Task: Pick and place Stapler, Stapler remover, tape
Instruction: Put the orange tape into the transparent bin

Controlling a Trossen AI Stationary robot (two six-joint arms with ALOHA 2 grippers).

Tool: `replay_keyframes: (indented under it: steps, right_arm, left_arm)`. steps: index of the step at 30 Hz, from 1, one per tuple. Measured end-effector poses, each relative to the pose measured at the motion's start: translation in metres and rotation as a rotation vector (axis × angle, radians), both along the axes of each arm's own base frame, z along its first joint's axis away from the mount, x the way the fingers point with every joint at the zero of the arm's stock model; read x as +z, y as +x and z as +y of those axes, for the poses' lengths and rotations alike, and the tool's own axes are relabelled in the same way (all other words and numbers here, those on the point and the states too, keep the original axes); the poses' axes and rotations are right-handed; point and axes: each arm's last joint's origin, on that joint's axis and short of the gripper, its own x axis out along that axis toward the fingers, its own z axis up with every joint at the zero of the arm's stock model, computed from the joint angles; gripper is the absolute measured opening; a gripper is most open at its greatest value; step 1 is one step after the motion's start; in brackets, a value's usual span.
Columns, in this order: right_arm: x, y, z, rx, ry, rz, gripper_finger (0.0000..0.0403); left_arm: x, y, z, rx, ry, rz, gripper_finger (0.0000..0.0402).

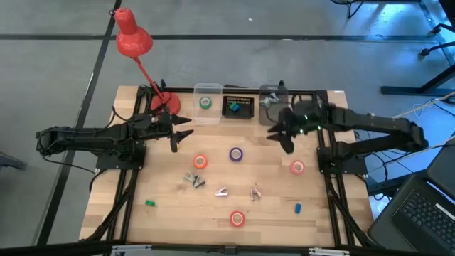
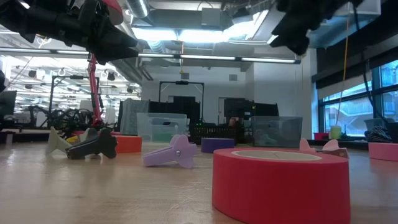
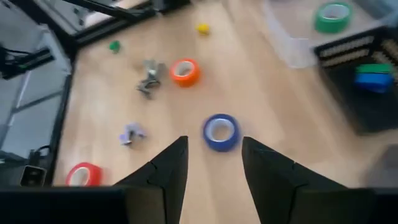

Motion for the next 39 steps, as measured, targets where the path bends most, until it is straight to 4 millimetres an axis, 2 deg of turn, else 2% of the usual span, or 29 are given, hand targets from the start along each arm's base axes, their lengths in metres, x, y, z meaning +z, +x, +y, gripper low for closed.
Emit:
replay_keyframes:
  steps: [6, 11, 14, 18, 25, 31, 39]
  right_arm:
    - [-0.044, -0.007, 0.026, -0.056, -0.004, -0.086, 0.0154]
    - [-0.082, -0.009, 0.032, -0.122, 0.025, -0.125, 0.0154]
    - [-0.097, -0.012, 0.031, -0.152, 0.063, -0.134, 0.0154]
    - [-0.100, -0.013, 0.031, -0.167, 0.086, -0.147, 0.0154]
    - [-0.088, -0.007, 0.031, -0.125, 0.033, -0.289, 0.0154]
    - [-0.085, -0.007, 0.031, -0.112, 0.010, -0.319, 0.0154]
    - [-0.085, -0.007, 0.031, -0.112, 0.010, -0.319, 0.0154]
  left_arm:
    - [-0.001, 0.000, -0.001, -0.021, 0.006, 0.010, 0.0228]
    - [-0.007, 0.000, -0.003, -0.092, 0.028, 0.086, 0.0227]
    - [-0.011, 0.000, -0.005, -0.117, 0.019, 0.123, 0.0229]
    - [-0.023, 0.004, -0.010, -0.117, -0.057, 0.214, 0.0227]
    - [-0.056, 0.021, -0.019, -0.074, -0.197, 0.418, 0.0219]
    - [-0.077, 0.038, -0.024, -0.078, -0.280, 0.477, 0.0219]
    - [-0.095, 0.051, -0.027, -0.103, -0.304, 0.515, 0.0217]
